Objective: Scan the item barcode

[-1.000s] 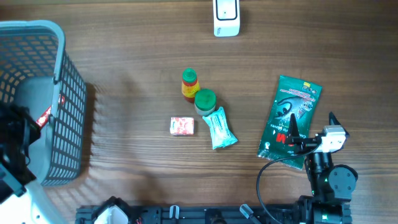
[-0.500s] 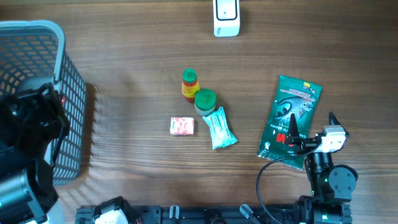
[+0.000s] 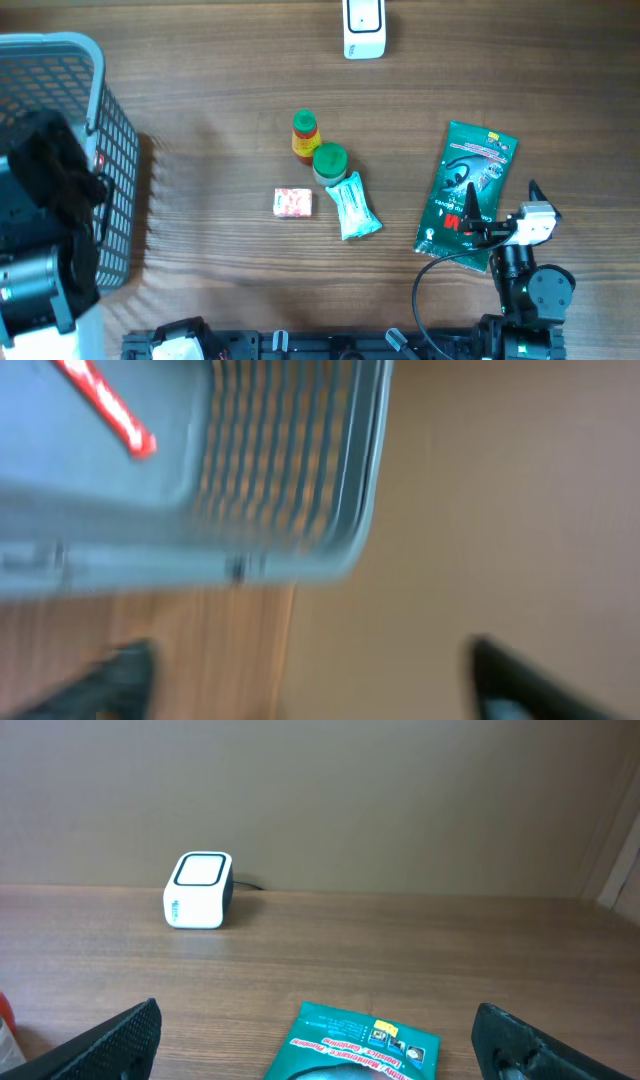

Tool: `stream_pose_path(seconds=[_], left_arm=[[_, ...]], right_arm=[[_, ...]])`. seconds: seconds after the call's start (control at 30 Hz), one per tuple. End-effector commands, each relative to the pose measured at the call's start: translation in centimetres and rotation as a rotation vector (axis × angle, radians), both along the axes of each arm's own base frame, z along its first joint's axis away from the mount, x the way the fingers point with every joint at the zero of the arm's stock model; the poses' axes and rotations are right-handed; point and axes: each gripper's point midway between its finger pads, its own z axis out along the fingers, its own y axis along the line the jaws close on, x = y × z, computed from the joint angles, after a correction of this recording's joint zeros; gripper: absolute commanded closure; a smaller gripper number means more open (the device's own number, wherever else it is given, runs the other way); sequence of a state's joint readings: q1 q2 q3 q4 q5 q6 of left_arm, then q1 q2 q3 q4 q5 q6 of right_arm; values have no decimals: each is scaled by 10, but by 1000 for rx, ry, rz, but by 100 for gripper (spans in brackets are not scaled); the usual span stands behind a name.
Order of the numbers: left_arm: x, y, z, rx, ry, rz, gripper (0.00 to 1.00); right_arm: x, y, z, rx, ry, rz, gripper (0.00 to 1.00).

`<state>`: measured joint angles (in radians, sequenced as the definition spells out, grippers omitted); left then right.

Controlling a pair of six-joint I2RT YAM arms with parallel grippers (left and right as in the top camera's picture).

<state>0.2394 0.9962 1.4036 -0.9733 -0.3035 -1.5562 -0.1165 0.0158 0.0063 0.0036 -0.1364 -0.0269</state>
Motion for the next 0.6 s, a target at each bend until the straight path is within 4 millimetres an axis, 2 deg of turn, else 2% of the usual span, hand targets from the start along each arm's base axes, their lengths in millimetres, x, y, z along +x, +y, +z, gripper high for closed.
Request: stream_pose_path(seconds=[0.0,0.17,0.2,0.27,0.33,0.37,0.57], left_arm=[[-4,41,-10,-13,12,227,0],[17,70,-59,-139,130,262,3],[20,76,-70,-174,153,265,6],[25,87,-92,-242,191,270,19],[31,98,-117,-315,239,267,39],[34,101,-130,-343,270,256,43],[46,116,-215,-419,513,211,45]], right_arm=[[0,-1,1,7,-4,-6,0],[0,-1,1,7,-4,-6,0],[0,-1,1,7,-4,-6,0],[0,-1,1,7,-4,-6,0],[0,-1,1,7,-4,-6,0],[0,-1,1,7,-4,-6,0],[0,-1,1,6,-4,-6,0]])
